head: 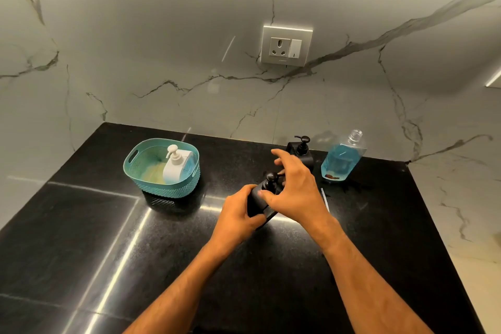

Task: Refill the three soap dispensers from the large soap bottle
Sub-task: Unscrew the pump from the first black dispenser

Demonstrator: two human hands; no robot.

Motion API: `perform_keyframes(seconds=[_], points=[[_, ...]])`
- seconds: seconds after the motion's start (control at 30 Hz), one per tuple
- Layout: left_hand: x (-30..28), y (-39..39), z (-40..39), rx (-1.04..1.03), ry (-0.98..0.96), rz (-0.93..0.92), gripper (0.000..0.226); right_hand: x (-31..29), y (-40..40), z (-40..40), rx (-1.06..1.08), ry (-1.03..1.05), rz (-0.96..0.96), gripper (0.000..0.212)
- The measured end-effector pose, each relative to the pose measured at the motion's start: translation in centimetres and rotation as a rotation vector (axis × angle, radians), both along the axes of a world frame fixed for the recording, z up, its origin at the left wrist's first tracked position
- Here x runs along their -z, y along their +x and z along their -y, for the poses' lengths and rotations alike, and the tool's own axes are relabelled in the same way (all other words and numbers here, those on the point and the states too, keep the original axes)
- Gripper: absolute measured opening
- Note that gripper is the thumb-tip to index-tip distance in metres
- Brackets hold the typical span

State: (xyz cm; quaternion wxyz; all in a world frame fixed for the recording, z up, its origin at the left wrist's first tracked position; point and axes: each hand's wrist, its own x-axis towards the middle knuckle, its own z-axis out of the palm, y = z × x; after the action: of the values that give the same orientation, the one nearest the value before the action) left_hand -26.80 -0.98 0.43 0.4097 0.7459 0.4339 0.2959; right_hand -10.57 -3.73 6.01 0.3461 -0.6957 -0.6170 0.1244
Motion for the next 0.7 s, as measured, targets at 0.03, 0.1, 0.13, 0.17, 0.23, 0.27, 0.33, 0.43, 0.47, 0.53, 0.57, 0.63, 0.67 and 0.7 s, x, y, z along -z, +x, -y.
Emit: perform_keyframes(seconds=[0.03, 0.1, 0.13, 0.17, 0.23, 0.27, 0.33, 0.43, 0.47, 0.53, 0.57, 0.63, 0.67, 0.7], points=[[0.0, 0.0, 0.1, -0.005, 0.0, 0.003, 0.047, -0.1, -0.1, 0.0, 0.043, 0.005, 0.065, 0.09], [-0.2, 0.0, 0.2, -0.007, -0.001, 0.013, 0.045, -0.4, -0.5, 0.0, 0.084, -0.004, 0.097, 0.083], [-0.3, 0.0, 0.2, -0.005, -0.002, 0.014, 0.046, -0.5, -0.6, 0.0, 0.069, -0.013, 0.071, 0.079], [-0.4, 0.1, 0.2, -0.006, -0.006, 0.013, 0.048, -0.5, -0.7, 0.0, 0.039, -0.029, 0.027, 0.078], [-0.5, 0.1, 0.2, -0.012, -0.013, 0.006, 0.049, -0.5, -0.9, 0.1, -0.029, -0.068, -0.069, 0.088], [-0.5, 0.0, 0.2, -0.015, -0.017, -0.002, 0.049, -0.6, -0.9, 0.1, -0.037, -0.08, -0.082, 0.094], [-0.5, -0.1, 0.2, -0.015, -0.025, -0.005, 0.047, -0.6, -0.8, 0.2, 0.021, -0.069, -0.014, 0.103], [-0.5, 0.0, 0.3, -0.009, -0.022, 0.011, 0.049, -0.9, -1.0, 0.2, 0.061, -0.05, 0.043, 0.097], [-0.6, 0.1, 0.3, -0.007, -0.024, 0.009, 0.05, -1.0, -1.1, 0.2, 0.03, -0.058, 0.019, 0.094], [-0.7, 0.3, 0.3, -0.01, -0.029, -0.003, 0.05, -1.2, -1.2, 0.2, -0.033, -0.085, -0.046, 0.099], [-0.7, 0.3, 0.3, -0.011, -0.029, -0.008, 0.05, -1.3, -1.1, 0.3, -0.045, -0.095, -0.059, 0.102], [-0.6, 0.4, 0.2, -0.012, -0.026, -0.003, 0.047, -1.5, -1.1, 0.3, -0.017, -0.09, -0.007, 0.105], [-0.5, 0.5, 0.2, -0.011, -0.024, 0.006, 0.045, -1.6, -1.1, 0.3, 0.012, -0.083, 0.037, 0.106], [-0.5, 0.4, 0.3, -0.009, -0.02, 0.012, 0.045, -1.7, -1.1, 0.3, 0.031, -0.08, 0.072, 0.106]])
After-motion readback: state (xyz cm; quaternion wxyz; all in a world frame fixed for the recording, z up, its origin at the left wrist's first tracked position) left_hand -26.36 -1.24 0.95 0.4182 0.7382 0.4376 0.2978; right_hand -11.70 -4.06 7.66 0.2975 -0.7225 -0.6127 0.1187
